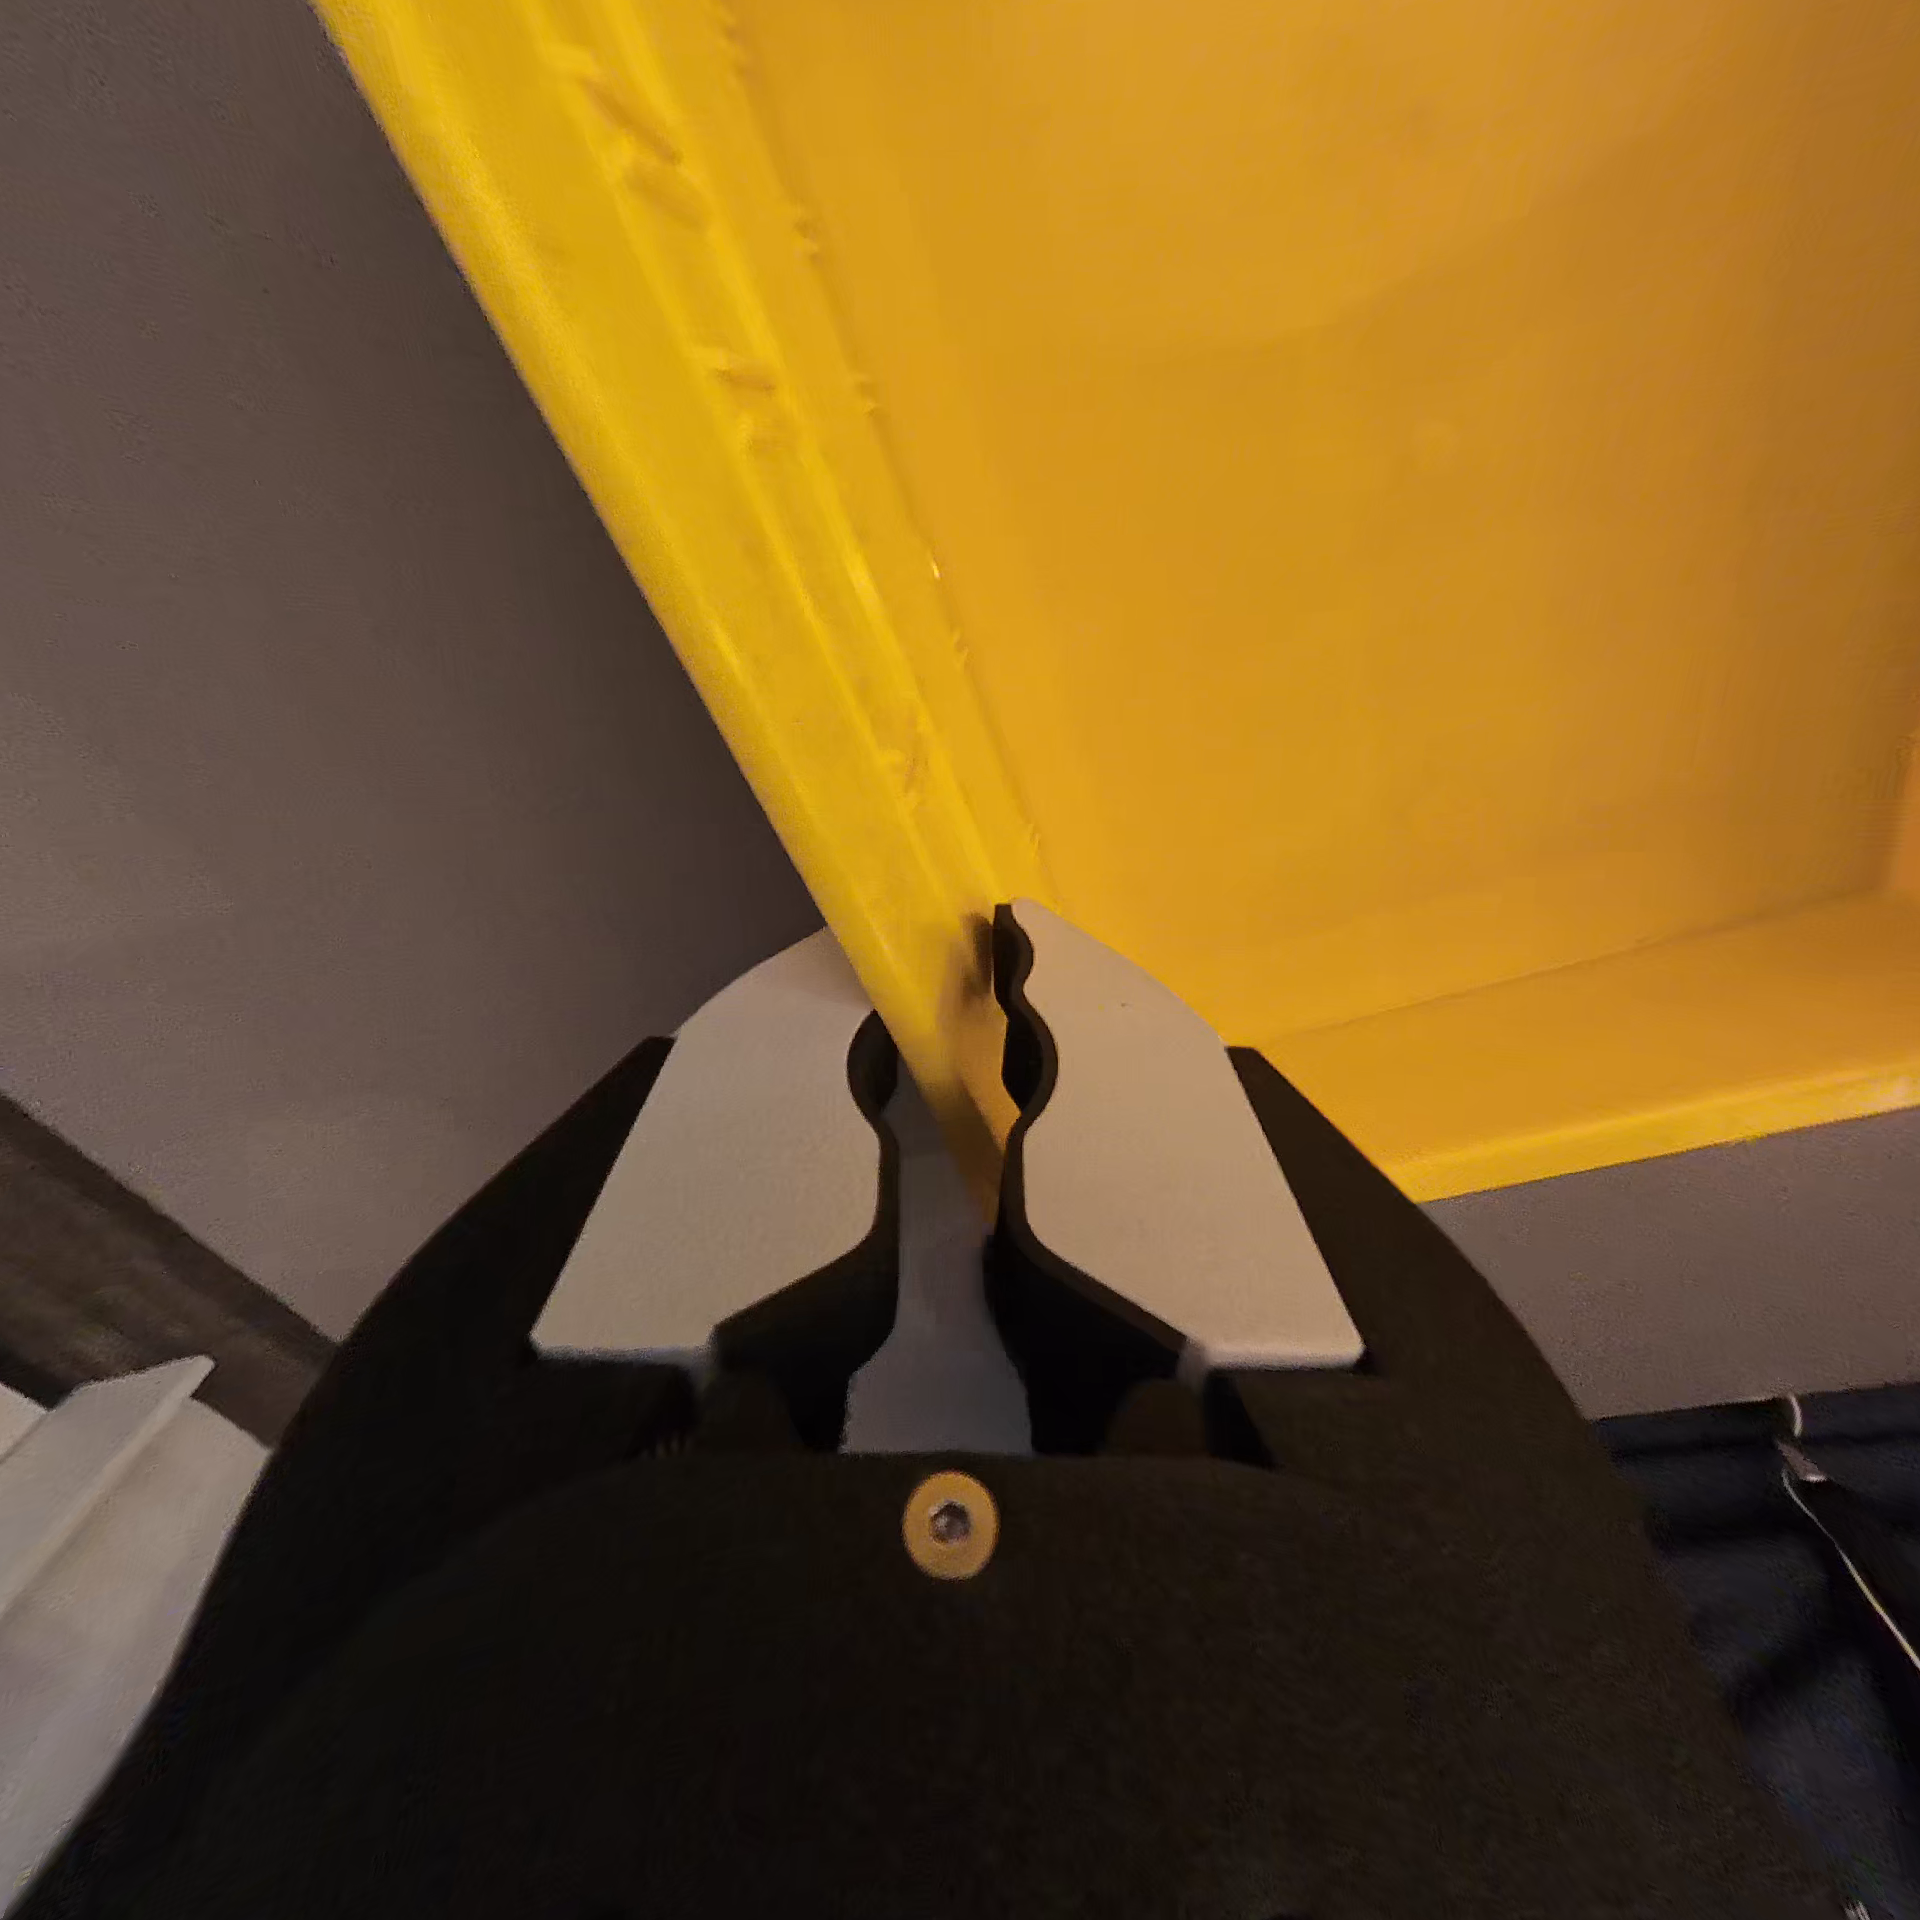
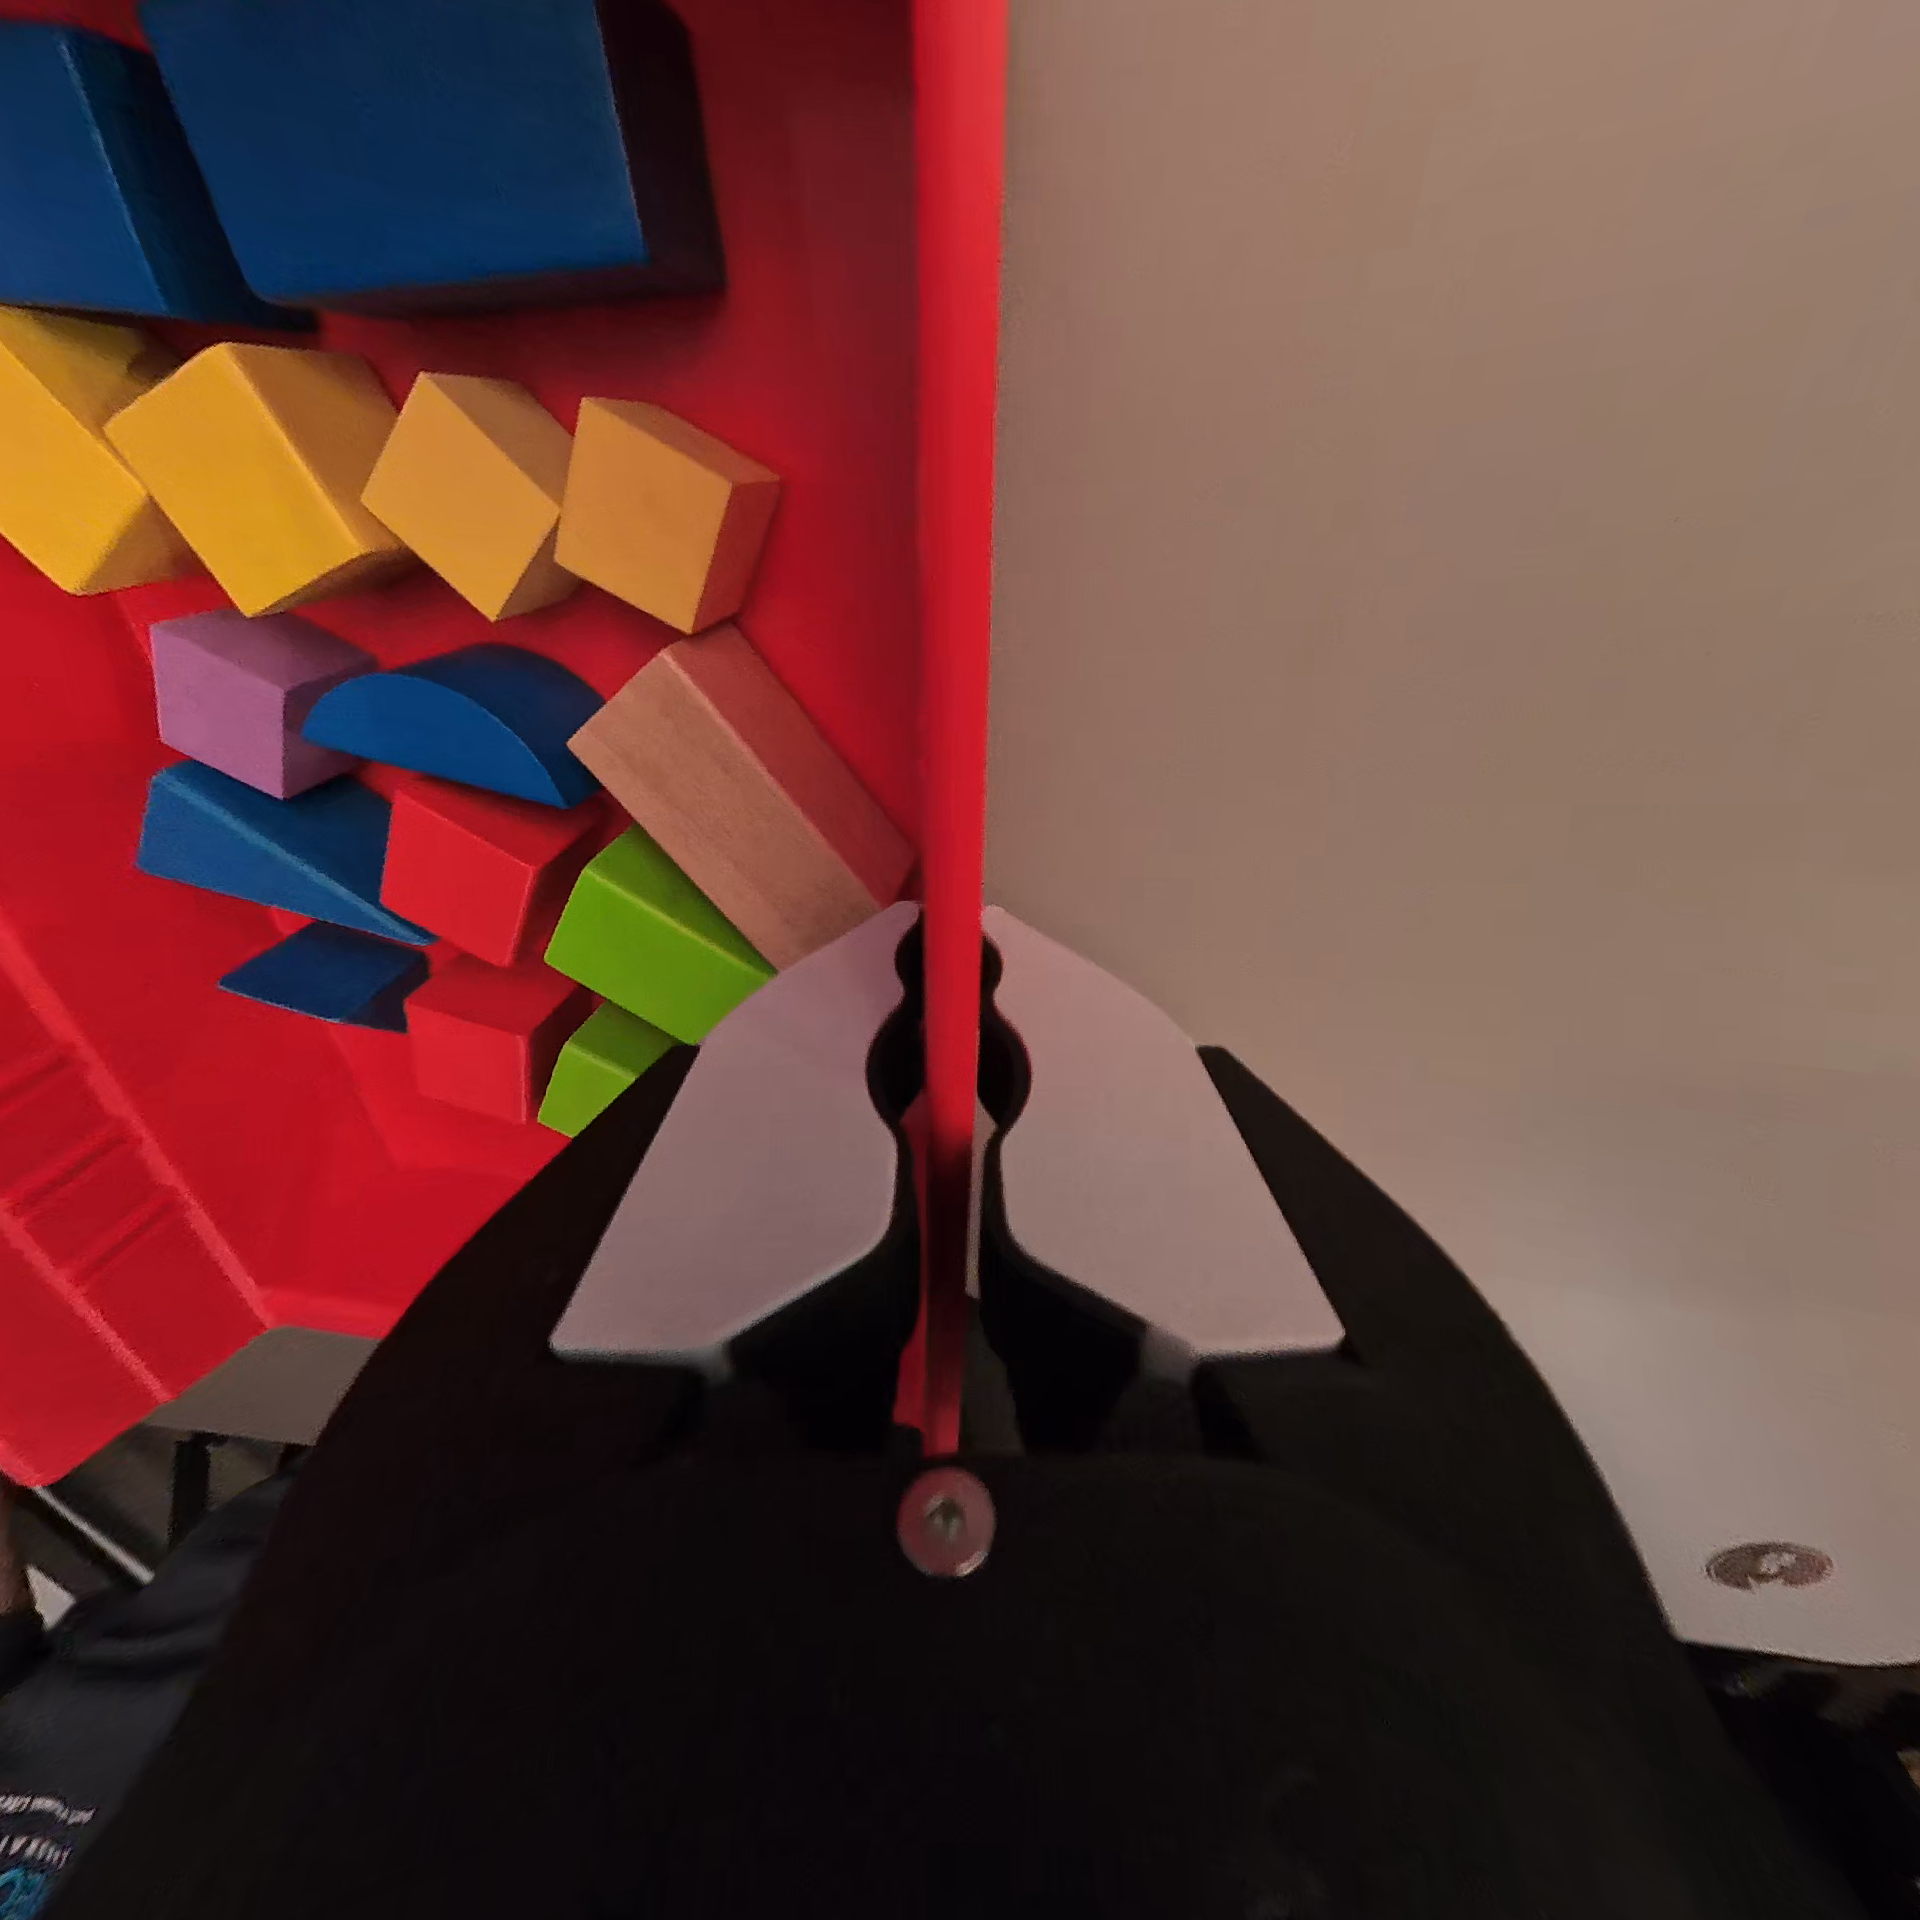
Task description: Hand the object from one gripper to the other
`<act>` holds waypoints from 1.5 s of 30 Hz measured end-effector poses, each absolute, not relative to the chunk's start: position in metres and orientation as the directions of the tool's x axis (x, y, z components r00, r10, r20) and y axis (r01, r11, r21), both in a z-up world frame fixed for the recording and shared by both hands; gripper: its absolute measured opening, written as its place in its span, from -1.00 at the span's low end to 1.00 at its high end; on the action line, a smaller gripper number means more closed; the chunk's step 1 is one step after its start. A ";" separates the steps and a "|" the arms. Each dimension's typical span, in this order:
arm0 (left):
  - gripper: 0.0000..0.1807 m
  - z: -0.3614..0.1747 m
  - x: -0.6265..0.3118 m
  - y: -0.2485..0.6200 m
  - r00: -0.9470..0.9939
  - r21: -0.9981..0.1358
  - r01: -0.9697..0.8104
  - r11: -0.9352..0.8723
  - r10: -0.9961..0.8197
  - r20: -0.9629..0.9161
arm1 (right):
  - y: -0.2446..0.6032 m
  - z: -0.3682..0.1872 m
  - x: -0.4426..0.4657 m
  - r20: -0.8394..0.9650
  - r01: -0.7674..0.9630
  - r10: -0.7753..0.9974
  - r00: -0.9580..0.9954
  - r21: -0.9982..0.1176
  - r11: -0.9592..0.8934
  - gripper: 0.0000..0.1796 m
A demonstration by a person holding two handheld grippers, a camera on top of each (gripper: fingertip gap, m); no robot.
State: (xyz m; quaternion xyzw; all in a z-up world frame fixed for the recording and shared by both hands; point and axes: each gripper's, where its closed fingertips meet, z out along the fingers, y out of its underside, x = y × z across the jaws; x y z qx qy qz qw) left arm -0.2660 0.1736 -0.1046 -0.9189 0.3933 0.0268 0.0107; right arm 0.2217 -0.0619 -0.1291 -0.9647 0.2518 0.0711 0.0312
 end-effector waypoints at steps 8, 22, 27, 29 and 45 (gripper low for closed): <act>-0.79 -0.106 -0.242 0.154 0.637 0.025 -0.766 -0.642 -0.765 -0.094 | -0.024 -0.129 0.193 -0.120 -0.410 -0.399 0.909 -0.085 -0.908 -0.93; -0.72 -0.066 -0.229 0.150 0.623 -0.166 -0.774 -0.611 -0.782 -0.028 | -0.016 -0.070 0.197 0.091 -0.283 -0.323 0.942 -0.301 -0.911 -0.85; -0.64 -0.002 -0.227 0.162 0.636 -0.457 -0.709 -0.537 -0.766 -0.087 | 0.020 0.009 0.120 0.092 -0.023 -0.106 0.990 -0.637 -0.771 -0.86; -0.64 0.024 -0.226 0.163 0.637 -0.559 -0.672 -0.485 -0.764 -0.102 | 0.033 0.021 0.059 0.010 0.060 0.074 0.997 -0.700 -0.712 -0.86; -0.58 0.046 -0.221 0.124 0.510 -0.590 -0.736 -0.333 -0.845 -0.159 | 0.097 -0.059 -0.024 -0.107 0.013 0.045 0.993 -0.282 -0.959 -0.84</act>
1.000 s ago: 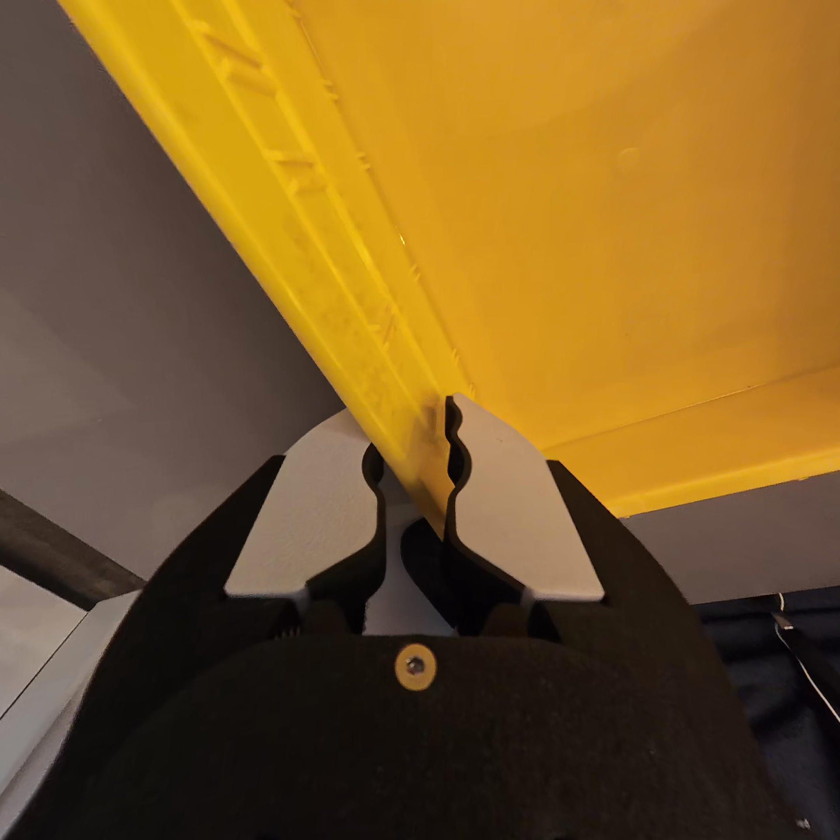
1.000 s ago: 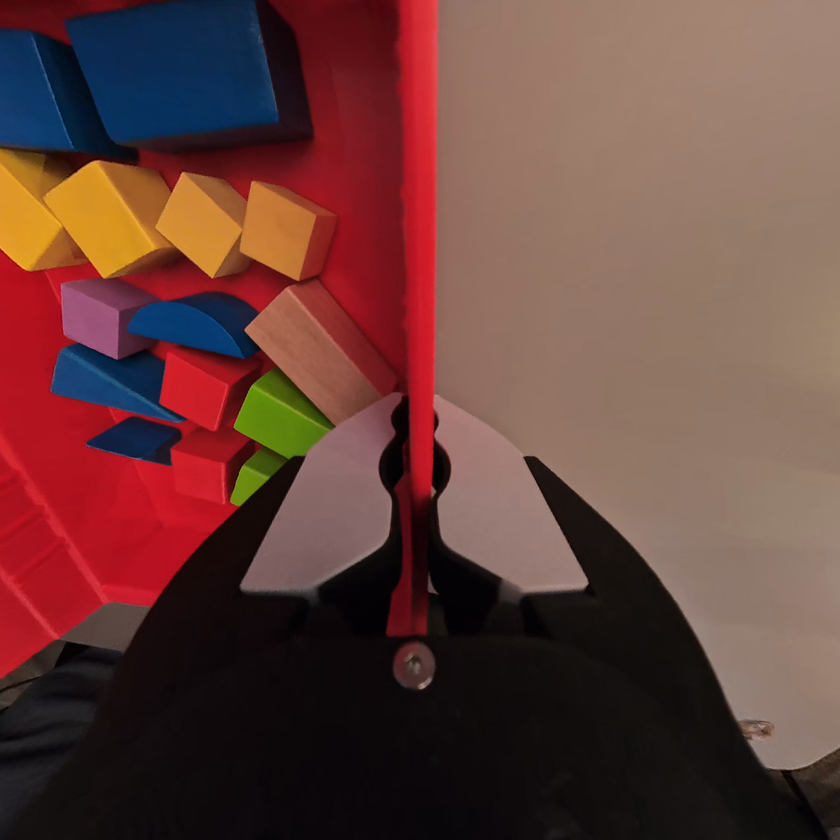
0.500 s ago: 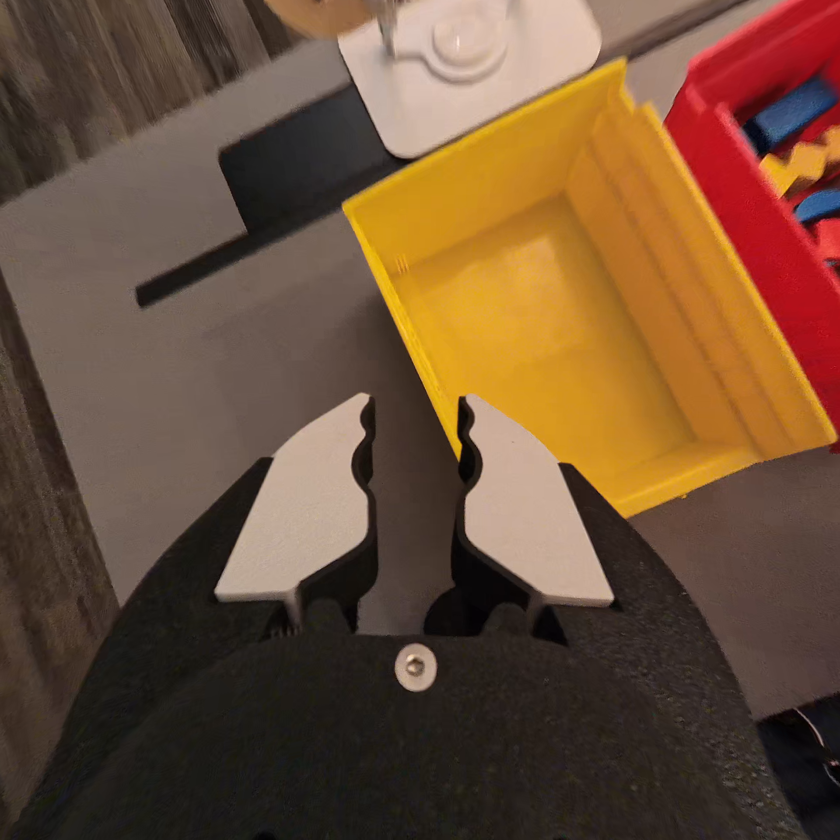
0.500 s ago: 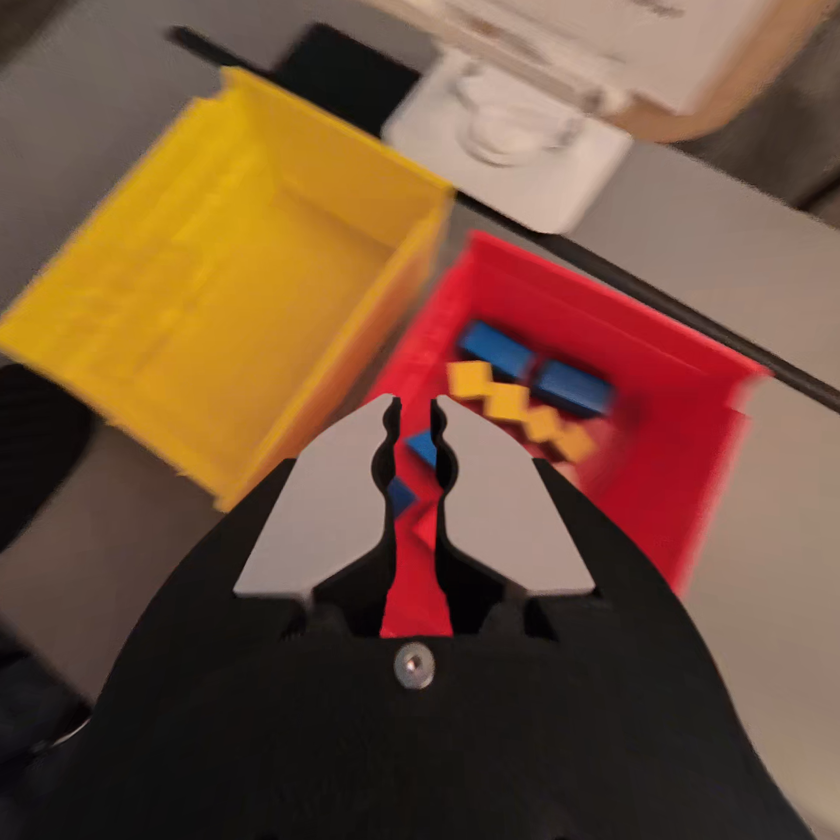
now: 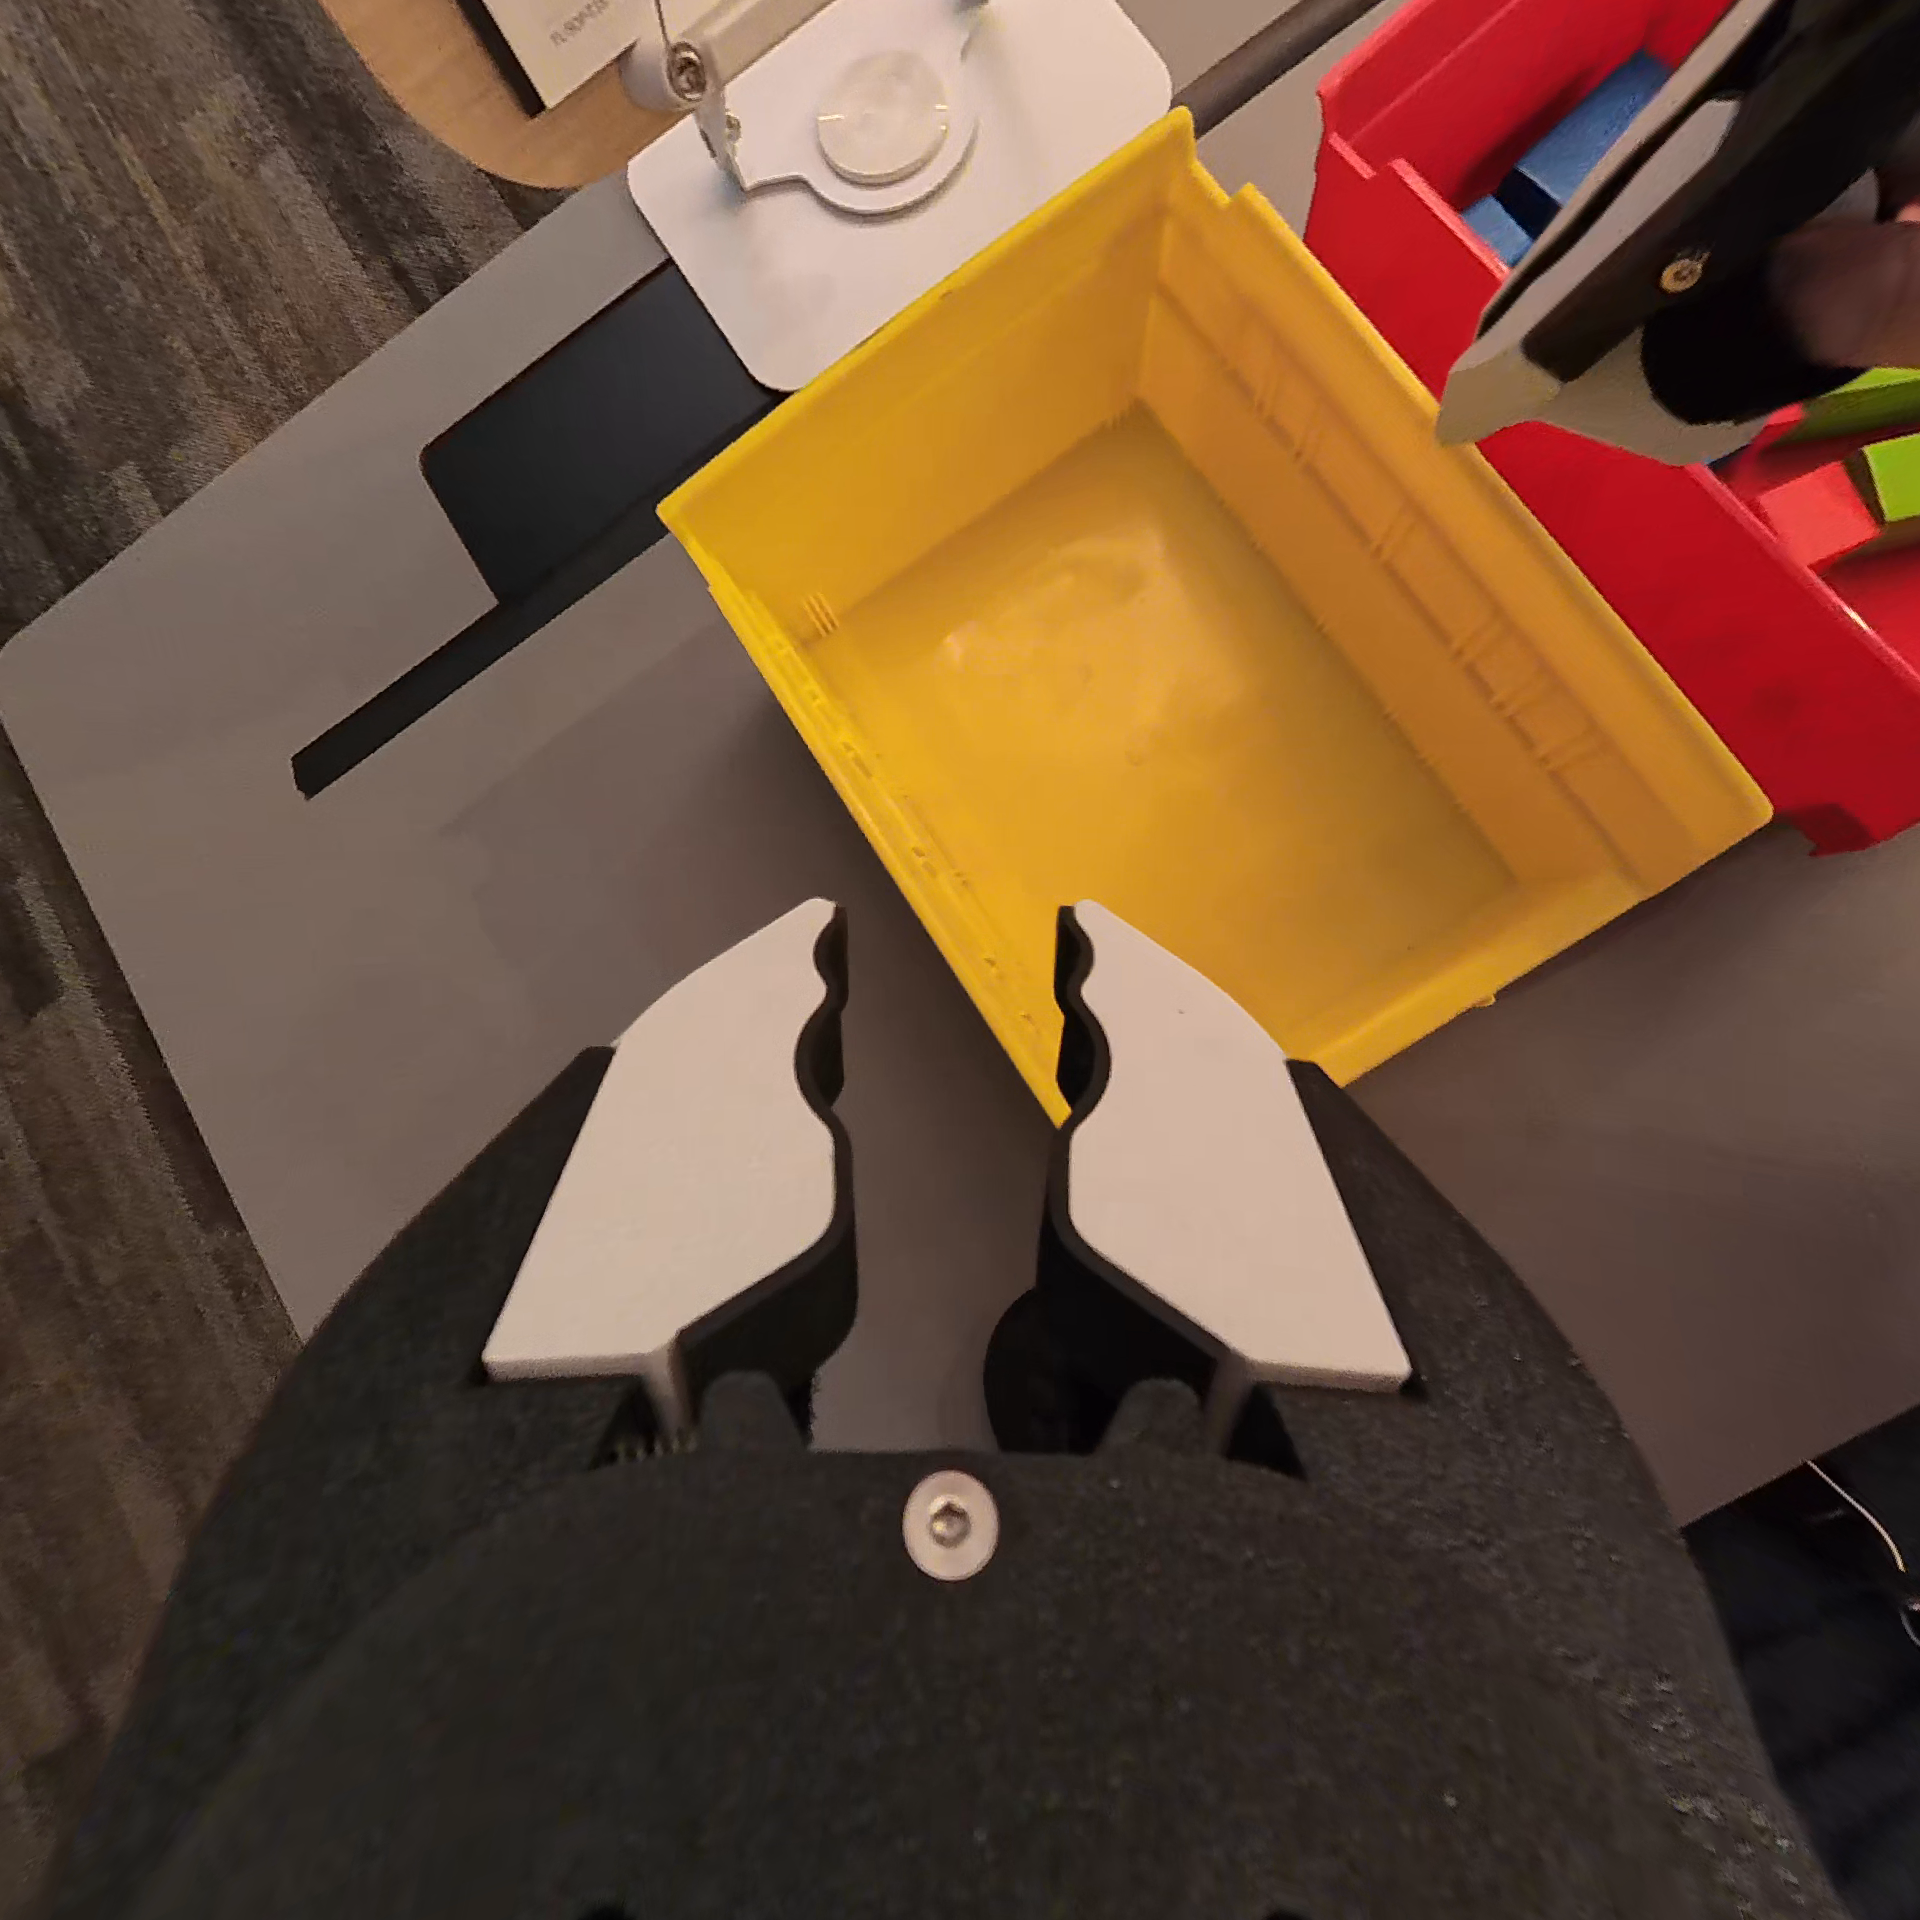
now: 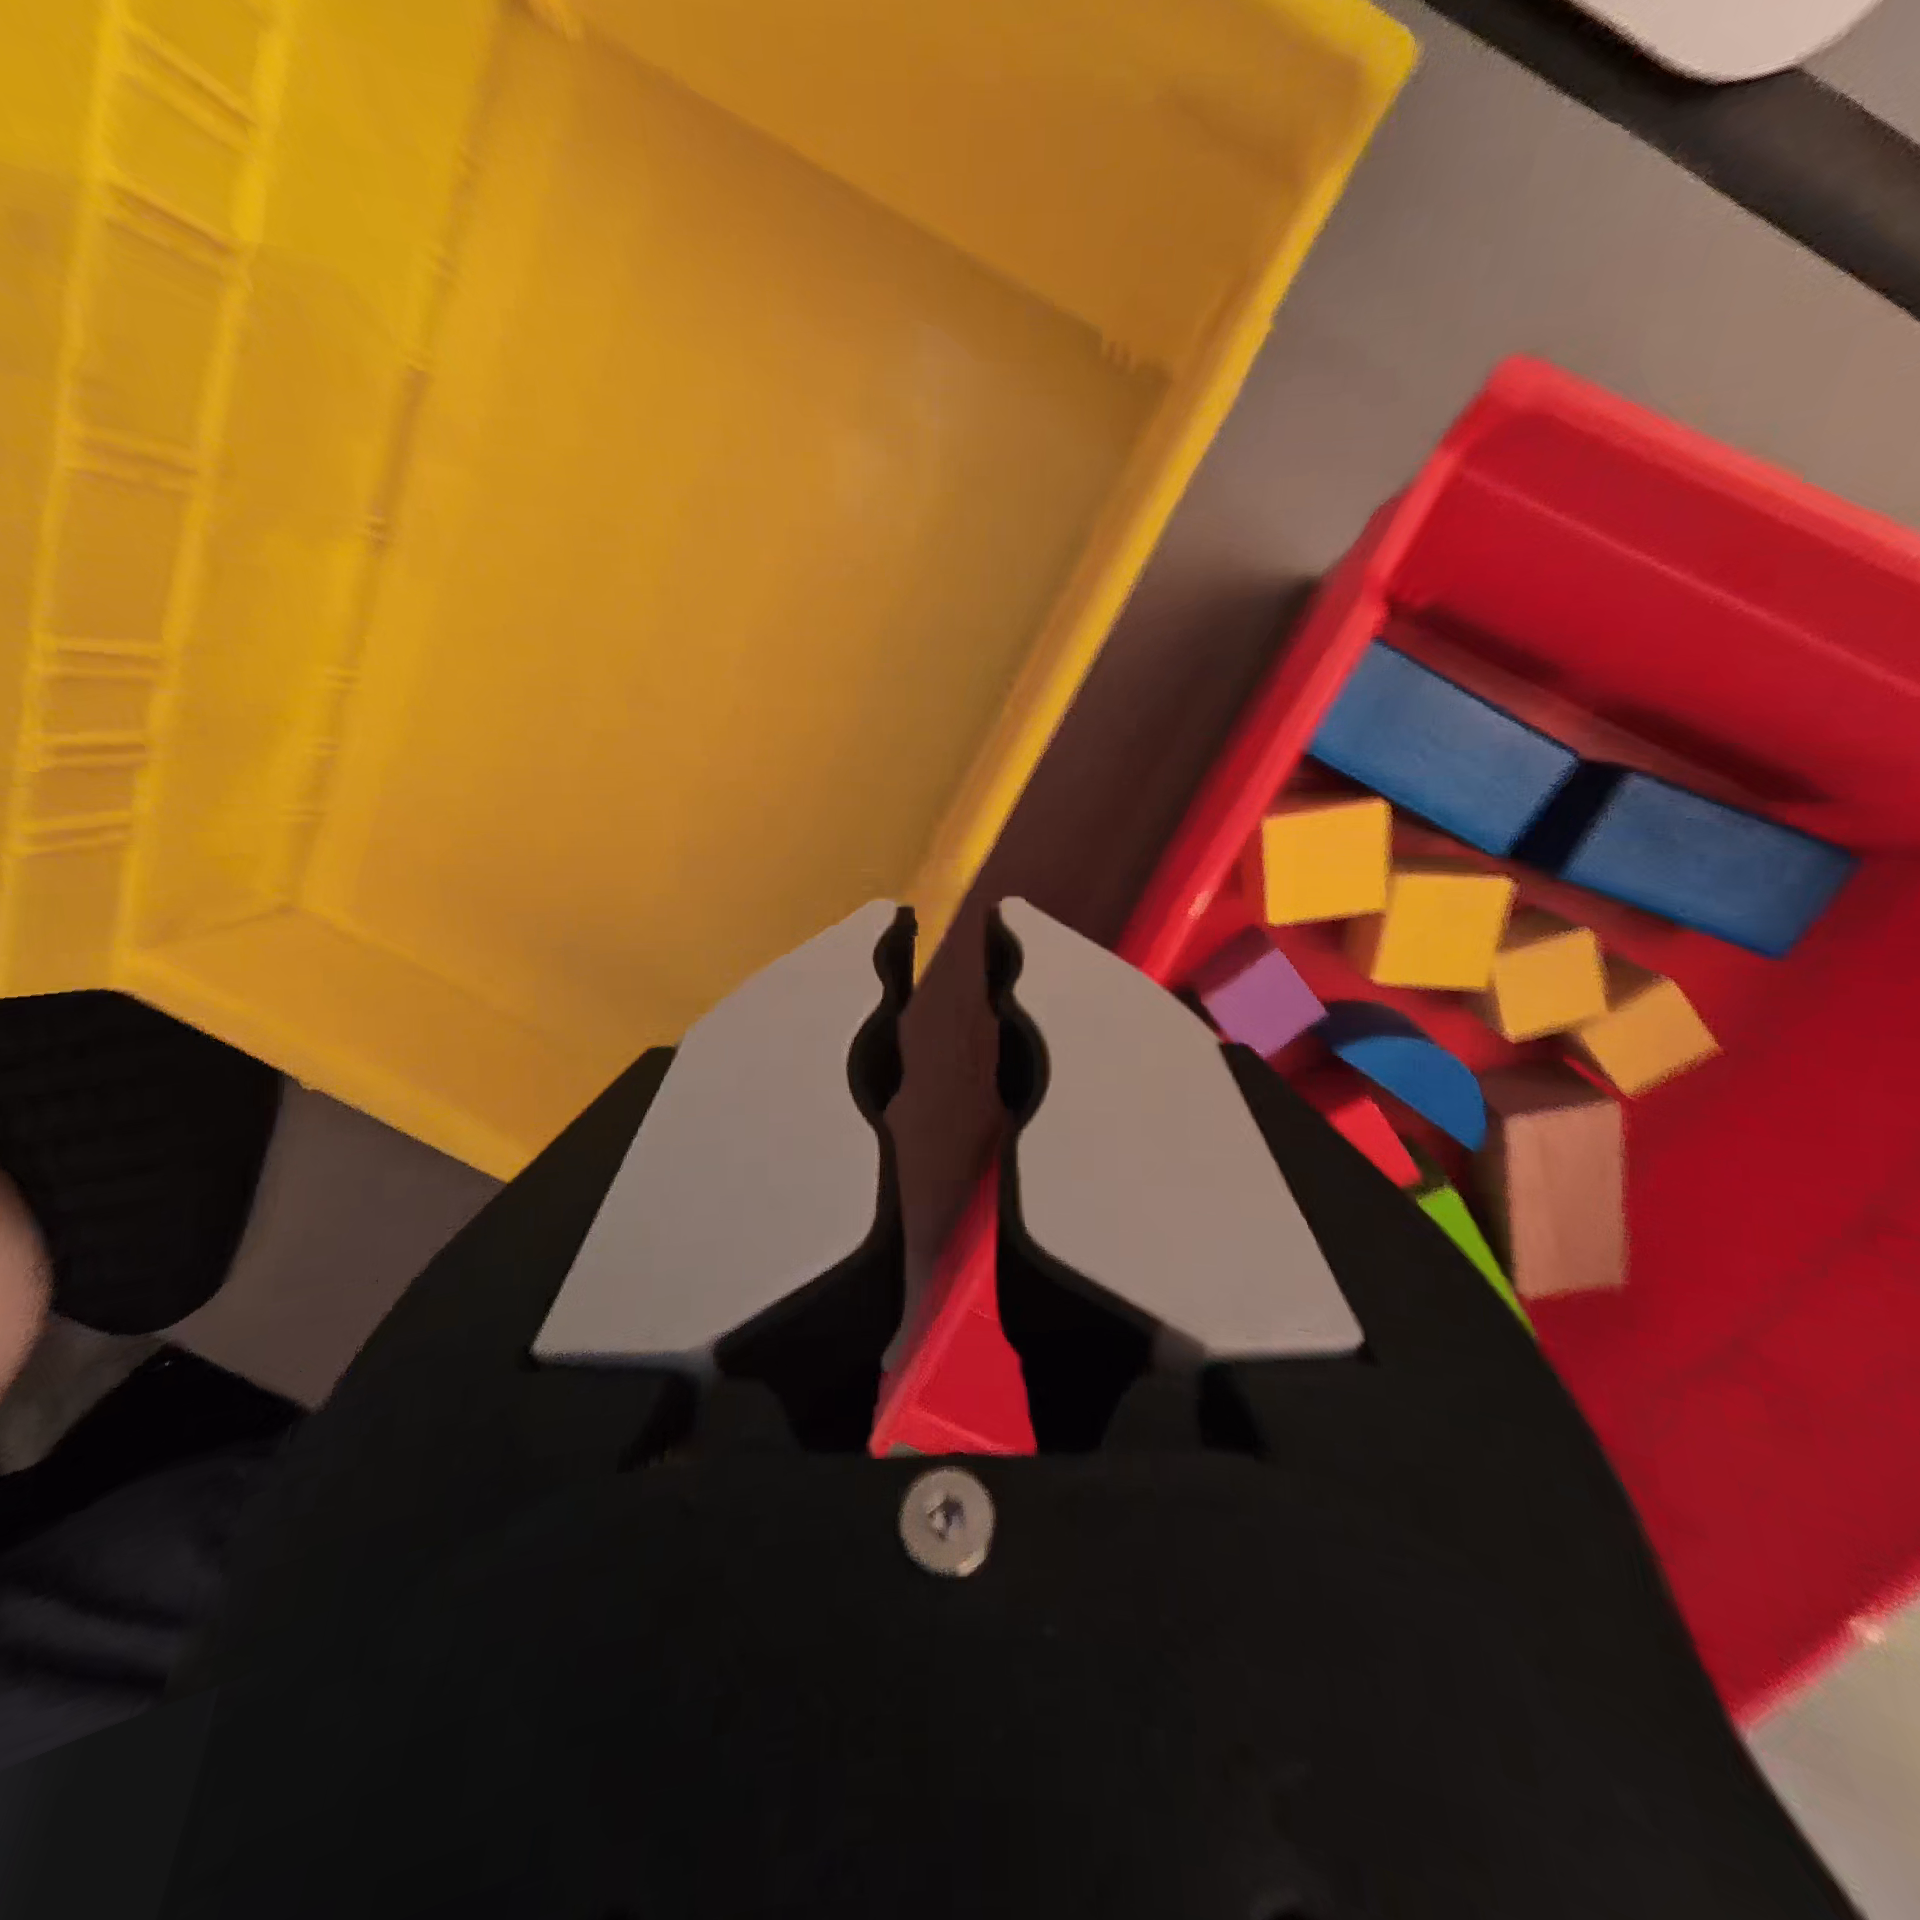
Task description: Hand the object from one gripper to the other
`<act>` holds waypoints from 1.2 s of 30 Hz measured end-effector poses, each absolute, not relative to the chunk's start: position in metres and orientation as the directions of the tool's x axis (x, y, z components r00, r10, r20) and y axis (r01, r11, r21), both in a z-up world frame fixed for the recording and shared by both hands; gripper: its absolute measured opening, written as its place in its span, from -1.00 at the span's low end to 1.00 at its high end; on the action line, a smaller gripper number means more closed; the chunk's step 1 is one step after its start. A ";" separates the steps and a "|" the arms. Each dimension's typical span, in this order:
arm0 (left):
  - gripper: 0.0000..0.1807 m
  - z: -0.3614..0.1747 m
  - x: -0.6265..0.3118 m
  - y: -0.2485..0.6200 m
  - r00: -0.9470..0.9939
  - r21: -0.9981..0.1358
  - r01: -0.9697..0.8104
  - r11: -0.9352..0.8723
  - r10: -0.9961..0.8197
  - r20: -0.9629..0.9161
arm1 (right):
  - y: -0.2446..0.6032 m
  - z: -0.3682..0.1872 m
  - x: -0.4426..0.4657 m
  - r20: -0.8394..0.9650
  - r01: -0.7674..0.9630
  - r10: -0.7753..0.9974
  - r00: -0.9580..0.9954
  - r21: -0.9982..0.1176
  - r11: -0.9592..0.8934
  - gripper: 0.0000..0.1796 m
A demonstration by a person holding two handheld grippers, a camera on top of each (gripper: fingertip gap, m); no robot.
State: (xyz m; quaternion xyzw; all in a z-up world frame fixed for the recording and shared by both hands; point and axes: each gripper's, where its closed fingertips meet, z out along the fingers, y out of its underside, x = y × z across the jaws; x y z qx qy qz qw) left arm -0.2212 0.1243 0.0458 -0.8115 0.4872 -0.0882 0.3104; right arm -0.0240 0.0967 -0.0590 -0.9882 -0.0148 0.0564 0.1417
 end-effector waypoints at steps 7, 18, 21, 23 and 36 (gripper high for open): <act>-0.58 0.045 -0.220 0.121 0.497 -0.586 -0.740 -0.330 -0.856 -0.145 | 0.100 -0.073 -0.033 -0.137 -0.009 0.022 0.990 -0.220 -0.975 -0.73; -0.57 0.036 -0.217 0.120 0.480 -0.553 -0.763 -0.335 -0.866 -0.139 | 0.104 -0.123 -0.030 0.004 -0.048 -0.048 0.999 -0.052 -0.997 -0.71; -0.58 0.035 -0.216 0.119 0.474 -0.551 -0.767 -0.328 -0.869 -0.143 | 0.110 -0.123 -0.039 0.005 -0.004 -0.005 1.000 -0.101 -0.995 -0.78; -0.58 0.036 -0.215 0.119 0.474 -0.555 -0.765 -0.326 -0.868 -0.145 | 0.116 -0.122 -0.052 -0.040 0.008 0.014 0.999 -0.130 -0.991 -0.83; -0.58 0.034 -0.220 0.125 0.497 -0.547 -0.760 -0.351 -0.856 -0.141 | 0.133 -0.125 -0.067 -0.126 -0.022 -0.013 0.992 -0.071 -0.997 -0.92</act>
